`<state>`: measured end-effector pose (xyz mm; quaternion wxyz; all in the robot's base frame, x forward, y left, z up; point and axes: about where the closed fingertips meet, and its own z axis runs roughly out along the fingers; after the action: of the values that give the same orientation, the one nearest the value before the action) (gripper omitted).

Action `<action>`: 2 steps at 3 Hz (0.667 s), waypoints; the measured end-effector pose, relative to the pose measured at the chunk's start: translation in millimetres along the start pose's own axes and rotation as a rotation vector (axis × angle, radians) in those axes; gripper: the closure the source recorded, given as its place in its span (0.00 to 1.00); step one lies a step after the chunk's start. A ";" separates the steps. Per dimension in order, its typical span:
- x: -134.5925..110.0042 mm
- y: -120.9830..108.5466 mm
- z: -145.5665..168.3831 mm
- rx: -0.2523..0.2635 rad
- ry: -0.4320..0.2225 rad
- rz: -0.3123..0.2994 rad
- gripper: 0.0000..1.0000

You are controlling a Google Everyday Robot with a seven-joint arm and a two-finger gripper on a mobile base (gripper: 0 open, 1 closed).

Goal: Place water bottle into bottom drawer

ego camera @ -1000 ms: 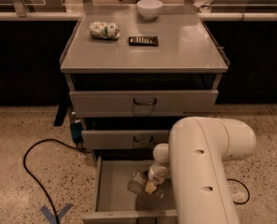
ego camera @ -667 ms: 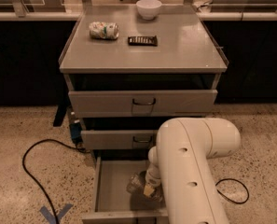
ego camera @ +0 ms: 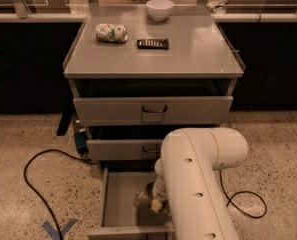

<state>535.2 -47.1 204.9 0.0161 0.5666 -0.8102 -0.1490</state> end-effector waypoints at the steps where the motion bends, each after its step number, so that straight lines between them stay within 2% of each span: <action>1: 7.4 2.4 22.7 -0.094 -0.022 0.049 1.00; 2: 5.7 -10.2 34.6 -0.196 -0.045 0.101 1.00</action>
Offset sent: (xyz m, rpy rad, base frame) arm 0.0106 -0.0035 -0.0390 0.1206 0.2261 -0.1153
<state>535.7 -47.8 168.4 0.0609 0.5172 -0.8195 -0.2391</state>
